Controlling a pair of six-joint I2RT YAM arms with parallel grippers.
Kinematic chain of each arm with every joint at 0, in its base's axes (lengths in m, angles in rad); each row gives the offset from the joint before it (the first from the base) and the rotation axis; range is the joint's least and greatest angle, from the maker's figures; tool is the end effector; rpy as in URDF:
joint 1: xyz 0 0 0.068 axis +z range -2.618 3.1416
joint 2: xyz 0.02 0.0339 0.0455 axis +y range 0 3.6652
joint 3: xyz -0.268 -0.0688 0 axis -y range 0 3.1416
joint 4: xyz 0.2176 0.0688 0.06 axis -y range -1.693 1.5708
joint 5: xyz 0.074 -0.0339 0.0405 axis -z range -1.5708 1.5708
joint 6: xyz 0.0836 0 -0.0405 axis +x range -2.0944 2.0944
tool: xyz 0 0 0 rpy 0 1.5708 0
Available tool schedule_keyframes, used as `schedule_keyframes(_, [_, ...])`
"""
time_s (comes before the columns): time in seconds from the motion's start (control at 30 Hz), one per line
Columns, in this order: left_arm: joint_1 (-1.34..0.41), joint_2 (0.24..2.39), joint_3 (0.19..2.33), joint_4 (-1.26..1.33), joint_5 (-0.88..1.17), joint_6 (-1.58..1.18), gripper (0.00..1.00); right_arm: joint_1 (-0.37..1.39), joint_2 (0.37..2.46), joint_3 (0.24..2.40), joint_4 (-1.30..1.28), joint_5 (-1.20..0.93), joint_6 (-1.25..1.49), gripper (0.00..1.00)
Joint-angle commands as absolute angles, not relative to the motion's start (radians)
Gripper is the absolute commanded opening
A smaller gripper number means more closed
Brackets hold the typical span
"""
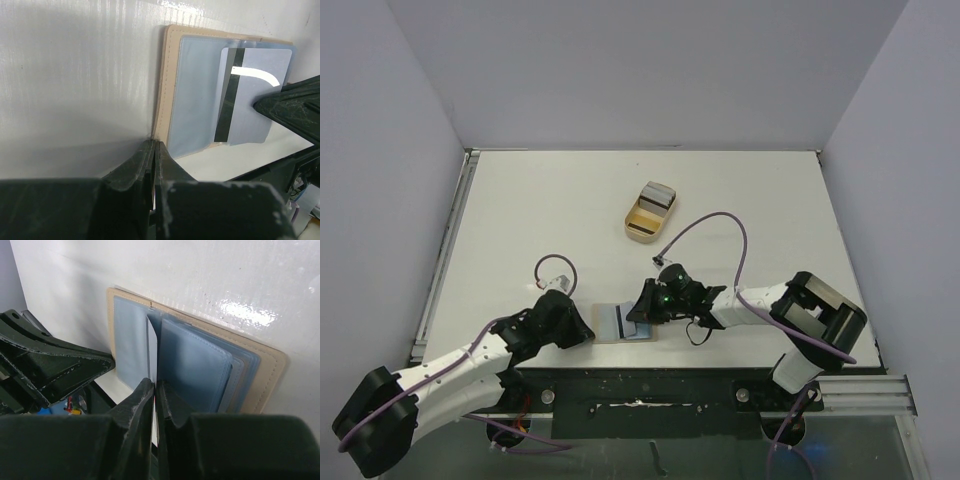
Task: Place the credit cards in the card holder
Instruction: Insert the credit card into the card holder.
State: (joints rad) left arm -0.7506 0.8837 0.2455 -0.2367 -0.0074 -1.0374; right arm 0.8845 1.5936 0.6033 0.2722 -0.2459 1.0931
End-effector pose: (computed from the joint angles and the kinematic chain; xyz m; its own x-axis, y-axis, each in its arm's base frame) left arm 0.1186 -0.1097 0.1183 -0.8697 -0.3663 -0.3308 -0.1382 0.8242 -0.5491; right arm 0.1822 0.2546 0.1303 -0.9612 0.1859 -0.2040 -0.0281 0.6694 0.7424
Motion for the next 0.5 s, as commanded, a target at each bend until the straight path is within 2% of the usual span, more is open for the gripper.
schedule_keyframes(0.0, [-0.747, 0.869, 0.232, -0.179, 0.015, -1.052, 0.0, 0.89, 1.594, 0.582, 0.337, -0.241, 1.104, 0.06])
schedule_keyframes(0.23, [-0.749, 0.855, 0.218, -0.168, 0.023, -1.07, 0.0, 0.891, 1.597, 0.572, 0.361, -0.244, 1.12, 0.07])
schedule_keyframes(0.47, [-0.749, 0.836, 0.2, -0.156, 0.029, -1.087, 0.0, 0.897, 1.536, 0.677, 0.054, -0.119, 1.038, 0.26])
